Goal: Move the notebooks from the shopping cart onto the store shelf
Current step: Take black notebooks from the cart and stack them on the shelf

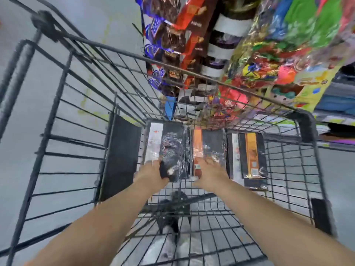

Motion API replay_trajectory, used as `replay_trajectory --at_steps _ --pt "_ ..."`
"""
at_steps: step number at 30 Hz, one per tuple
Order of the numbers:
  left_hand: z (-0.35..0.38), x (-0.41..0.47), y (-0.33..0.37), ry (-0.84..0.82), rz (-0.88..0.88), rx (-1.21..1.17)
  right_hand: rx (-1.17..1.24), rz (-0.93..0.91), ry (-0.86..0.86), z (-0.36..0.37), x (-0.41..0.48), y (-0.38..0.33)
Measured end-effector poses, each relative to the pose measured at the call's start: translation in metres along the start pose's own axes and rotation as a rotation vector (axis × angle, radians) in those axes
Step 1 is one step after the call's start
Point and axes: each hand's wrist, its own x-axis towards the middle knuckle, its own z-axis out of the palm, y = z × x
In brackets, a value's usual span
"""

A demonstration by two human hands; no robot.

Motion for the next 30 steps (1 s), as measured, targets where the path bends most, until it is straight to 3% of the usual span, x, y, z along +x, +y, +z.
replay_trajectory --at_steps 8,11,26,30 --pt "0.034 0.040 0.012 0.137 -0.336 -0.190 0.124 -0.019 -0.081 0.041 0.049 0.001" --pt "0.047 0.045 0.015 0.067 -0.432 -0.260 0.157 -0.062 -0.076 0.051 0.055 0.001" --pt "0.031 0.043 0.026 0.128 -0.668 -0.460 0.387 -0.042 0.022 0.049 0.049 0.007" --pt "0.034 0.041 0.029 0.136 -0.646 -0.530 0.432 0.021 0.026 0.047 0.048 0.006"
